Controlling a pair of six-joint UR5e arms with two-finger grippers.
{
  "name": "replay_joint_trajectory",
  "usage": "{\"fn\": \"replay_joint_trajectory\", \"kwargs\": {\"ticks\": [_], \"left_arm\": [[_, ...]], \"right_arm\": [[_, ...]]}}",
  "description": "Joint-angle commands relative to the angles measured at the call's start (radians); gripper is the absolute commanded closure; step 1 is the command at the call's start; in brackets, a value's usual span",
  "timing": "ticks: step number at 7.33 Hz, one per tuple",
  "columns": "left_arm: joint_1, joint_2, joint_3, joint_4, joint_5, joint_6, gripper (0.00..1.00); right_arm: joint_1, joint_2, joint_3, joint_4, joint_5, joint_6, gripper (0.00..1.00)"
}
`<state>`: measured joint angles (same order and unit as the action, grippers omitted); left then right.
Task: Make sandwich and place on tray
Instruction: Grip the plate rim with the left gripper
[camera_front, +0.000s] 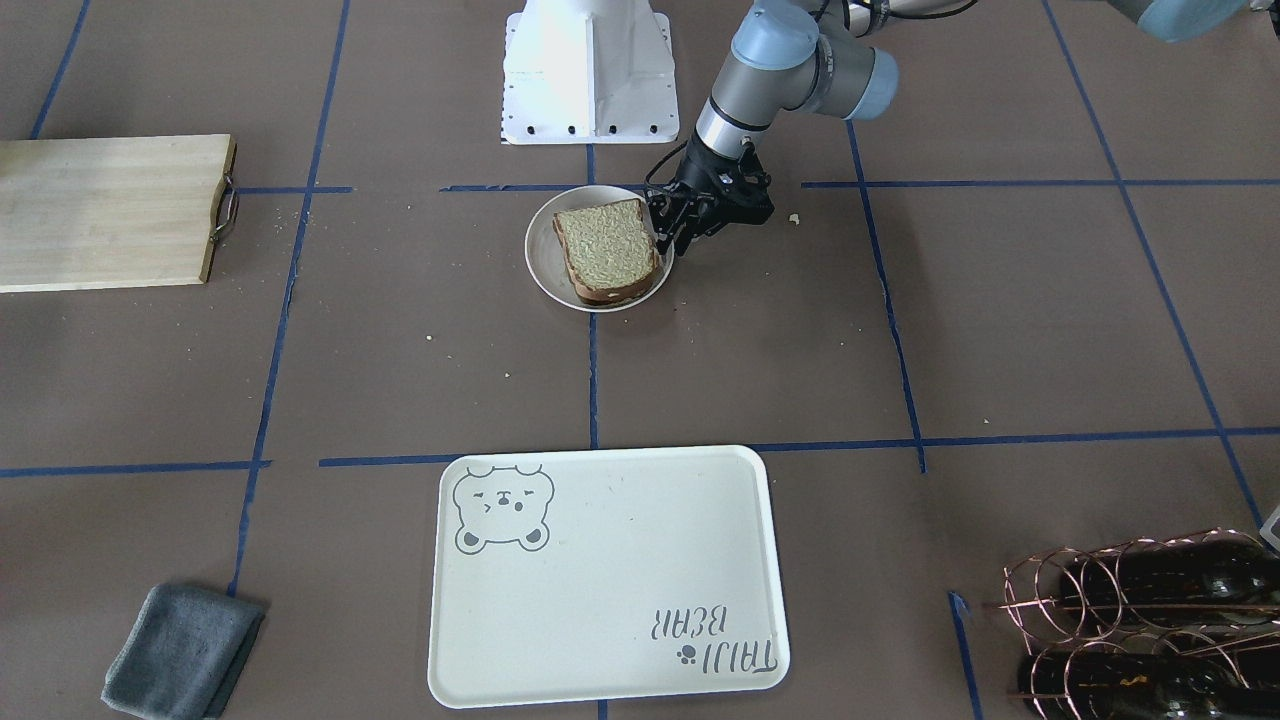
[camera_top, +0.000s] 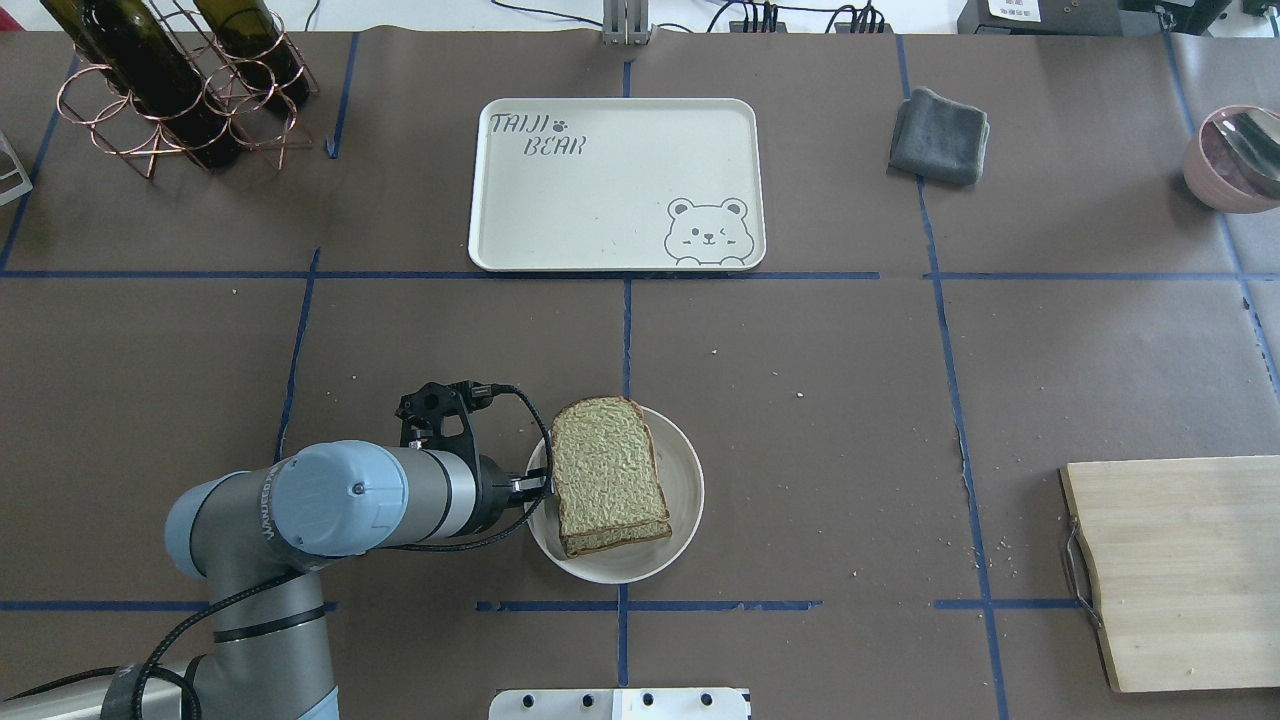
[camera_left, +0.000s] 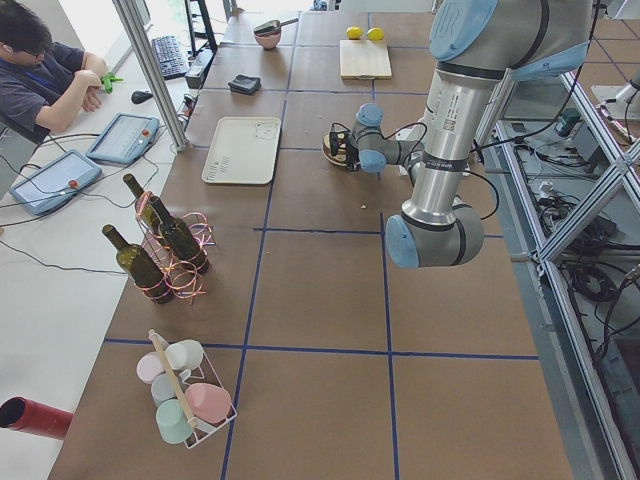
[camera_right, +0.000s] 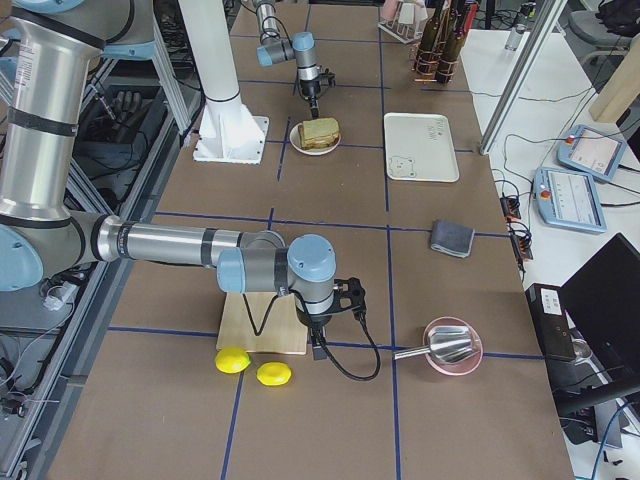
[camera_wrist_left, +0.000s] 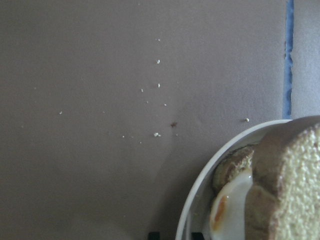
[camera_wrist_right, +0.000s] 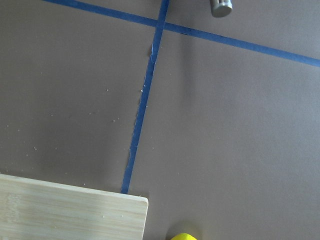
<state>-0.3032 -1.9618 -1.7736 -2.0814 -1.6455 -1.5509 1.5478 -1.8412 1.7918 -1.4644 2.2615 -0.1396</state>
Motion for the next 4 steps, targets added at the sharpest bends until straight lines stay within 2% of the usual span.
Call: {"fn": "replay_joint_trajectory", "kwargs": {"ticks": [1,4], "left_arm": [[0.001,0.0,-0.003,0.0,0.001,0.0,1.0],[0.001,-0.002,-0.026,0.0,-0.014,0.011,1.0]], "right_arm": [[0.0,-0.001,0.0,-0.001,-0.003,0.0,0.0],[0.0,-0.003,-0.008,-0.001,-0.01,0.0,0.0]]}}
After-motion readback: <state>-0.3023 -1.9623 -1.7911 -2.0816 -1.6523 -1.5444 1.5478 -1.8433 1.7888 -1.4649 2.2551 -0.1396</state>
